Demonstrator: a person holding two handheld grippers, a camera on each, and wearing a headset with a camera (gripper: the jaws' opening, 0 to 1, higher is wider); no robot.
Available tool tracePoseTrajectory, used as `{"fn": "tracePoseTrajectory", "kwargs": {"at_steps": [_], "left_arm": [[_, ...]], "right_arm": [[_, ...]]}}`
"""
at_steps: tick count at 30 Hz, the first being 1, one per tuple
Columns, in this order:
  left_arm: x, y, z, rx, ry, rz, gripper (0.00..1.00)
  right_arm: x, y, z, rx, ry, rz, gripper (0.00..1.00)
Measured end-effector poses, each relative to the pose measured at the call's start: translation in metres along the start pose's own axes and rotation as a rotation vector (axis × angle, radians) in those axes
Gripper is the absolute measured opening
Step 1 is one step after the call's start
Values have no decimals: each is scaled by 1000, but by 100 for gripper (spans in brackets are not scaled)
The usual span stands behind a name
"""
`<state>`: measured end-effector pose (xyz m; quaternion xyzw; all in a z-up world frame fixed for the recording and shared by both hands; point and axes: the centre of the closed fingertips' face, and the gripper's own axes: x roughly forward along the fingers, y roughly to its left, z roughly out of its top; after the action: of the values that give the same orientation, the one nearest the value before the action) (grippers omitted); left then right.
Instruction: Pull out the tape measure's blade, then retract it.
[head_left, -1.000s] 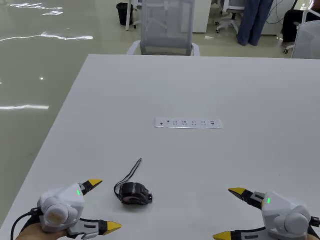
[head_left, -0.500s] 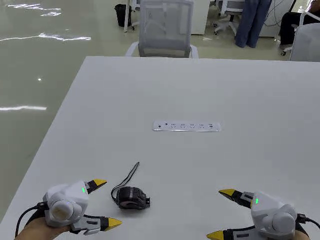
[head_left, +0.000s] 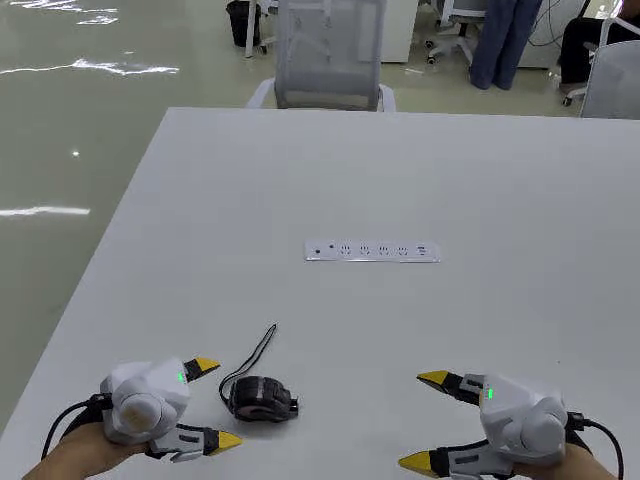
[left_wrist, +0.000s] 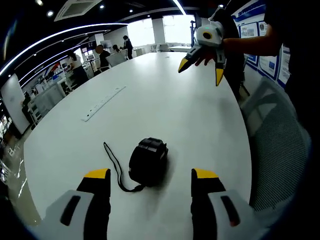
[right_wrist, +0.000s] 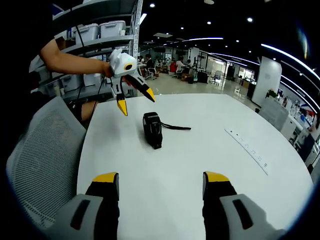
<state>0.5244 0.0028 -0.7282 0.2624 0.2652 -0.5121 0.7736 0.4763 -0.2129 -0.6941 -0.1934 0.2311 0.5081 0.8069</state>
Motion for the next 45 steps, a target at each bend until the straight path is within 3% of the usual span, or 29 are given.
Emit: {"fn": "tracePoseTrajectory", "kwargs": {"at_steps": [11,22,37,45], "left_arm": [[16,1,-10,60,55,-52,54],[31,3,-16,153,120,-103,48],[53,4,-24,221,202,-162,41],[58,5,-29,260,237,-197,36]], "right_arm": [[29,-6,6,-79,-10,50,59],[58,-1,16,-128,-17,114,51],[92,6,5,-185,41,182,45],[112,4,4,-181,43,195,41]]}}
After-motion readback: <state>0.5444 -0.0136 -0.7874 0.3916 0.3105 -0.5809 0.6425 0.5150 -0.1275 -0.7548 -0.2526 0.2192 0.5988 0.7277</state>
